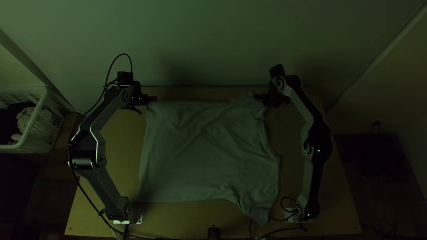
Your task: Fold the t-shirt
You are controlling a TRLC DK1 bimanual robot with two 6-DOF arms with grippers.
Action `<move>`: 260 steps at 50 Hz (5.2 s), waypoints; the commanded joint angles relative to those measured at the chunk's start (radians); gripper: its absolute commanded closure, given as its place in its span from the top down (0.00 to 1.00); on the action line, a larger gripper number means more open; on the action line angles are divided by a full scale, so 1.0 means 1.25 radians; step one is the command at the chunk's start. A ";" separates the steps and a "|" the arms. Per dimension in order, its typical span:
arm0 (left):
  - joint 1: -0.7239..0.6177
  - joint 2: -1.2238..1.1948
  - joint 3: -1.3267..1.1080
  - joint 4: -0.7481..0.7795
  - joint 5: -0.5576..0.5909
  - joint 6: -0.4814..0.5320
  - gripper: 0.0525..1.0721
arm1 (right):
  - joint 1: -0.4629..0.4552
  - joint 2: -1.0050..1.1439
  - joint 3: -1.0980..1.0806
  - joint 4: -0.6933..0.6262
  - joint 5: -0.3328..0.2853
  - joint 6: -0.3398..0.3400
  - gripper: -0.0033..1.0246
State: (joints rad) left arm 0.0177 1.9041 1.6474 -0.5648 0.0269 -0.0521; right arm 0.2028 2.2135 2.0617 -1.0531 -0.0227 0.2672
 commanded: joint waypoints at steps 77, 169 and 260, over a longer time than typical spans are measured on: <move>0.020 -0.419 -0.585 0.135 0.003 0.016 0.02 | 0.028 -0.445 -0.653 0.187 0.012 -0.016 0.03; 0.122 -0.689 -0.593 -0.129 0.192 0.110 0.95 | 0.115 -0.793 -0.788 -0.033 0.120 0.040 0.86; -0.041 -0.529 -0.735 -0.734 -0.036 0.266 0.95 | 0.183 -0.888 -1.037 -0.294 -0.165 0.167 0.91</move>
State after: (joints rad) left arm -0.0257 1.1904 0.7403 -1.4574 -0.0124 0.2943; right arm 0.4374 1.0676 0.7914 -1.4231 -0.2188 0.4679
